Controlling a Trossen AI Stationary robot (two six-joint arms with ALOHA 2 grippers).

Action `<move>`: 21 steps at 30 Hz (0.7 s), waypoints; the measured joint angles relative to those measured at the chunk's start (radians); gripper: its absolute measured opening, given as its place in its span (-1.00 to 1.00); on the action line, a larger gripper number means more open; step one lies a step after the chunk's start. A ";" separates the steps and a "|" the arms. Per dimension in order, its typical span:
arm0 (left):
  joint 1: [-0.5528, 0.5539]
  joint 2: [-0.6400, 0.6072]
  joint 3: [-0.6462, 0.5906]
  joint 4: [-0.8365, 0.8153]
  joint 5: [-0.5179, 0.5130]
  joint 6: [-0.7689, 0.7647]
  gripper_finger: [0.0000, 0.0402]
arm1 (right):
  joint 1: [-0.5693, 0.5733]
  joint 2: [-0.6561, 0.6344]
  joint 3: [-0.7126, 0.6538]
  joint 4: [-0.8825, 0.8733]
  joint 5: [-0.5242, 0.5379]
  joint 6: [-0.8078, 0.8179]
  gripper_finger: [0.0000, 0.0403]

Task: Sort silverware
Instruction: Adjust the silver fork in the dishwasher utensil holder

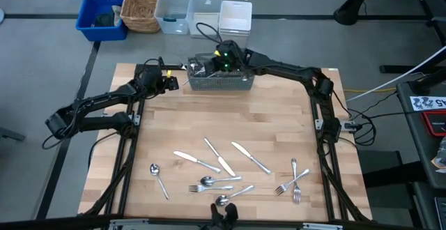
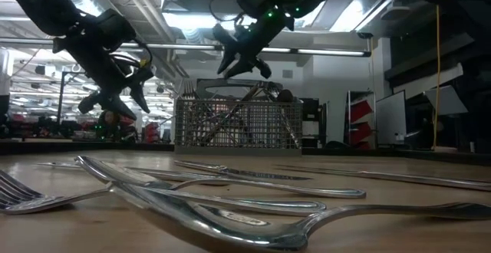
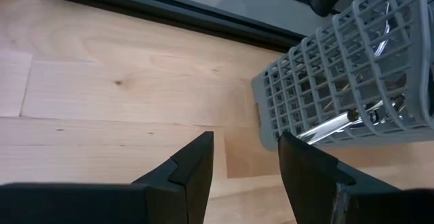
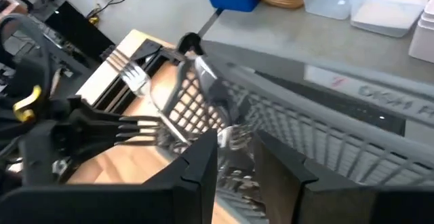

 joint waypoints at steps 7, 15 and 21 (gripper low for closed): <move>0.000 0.000 0.000 0.000 0.000 0.008 -0.24 | -0.007 0.049 0.000 0.016 -0.052 0.000 -0.52; 0.000 0.002 0.000 -0.001 0.000 0.023 -0.24 | -0.010 0.058 0.000 0.044 -0.021 -0.002 -0.52; 0.000 0.002 0.000 -0.001 0.000 0.024 -0.24 | -0.016 0.074 0.000 0.061 -0.021 -0.001 -0.52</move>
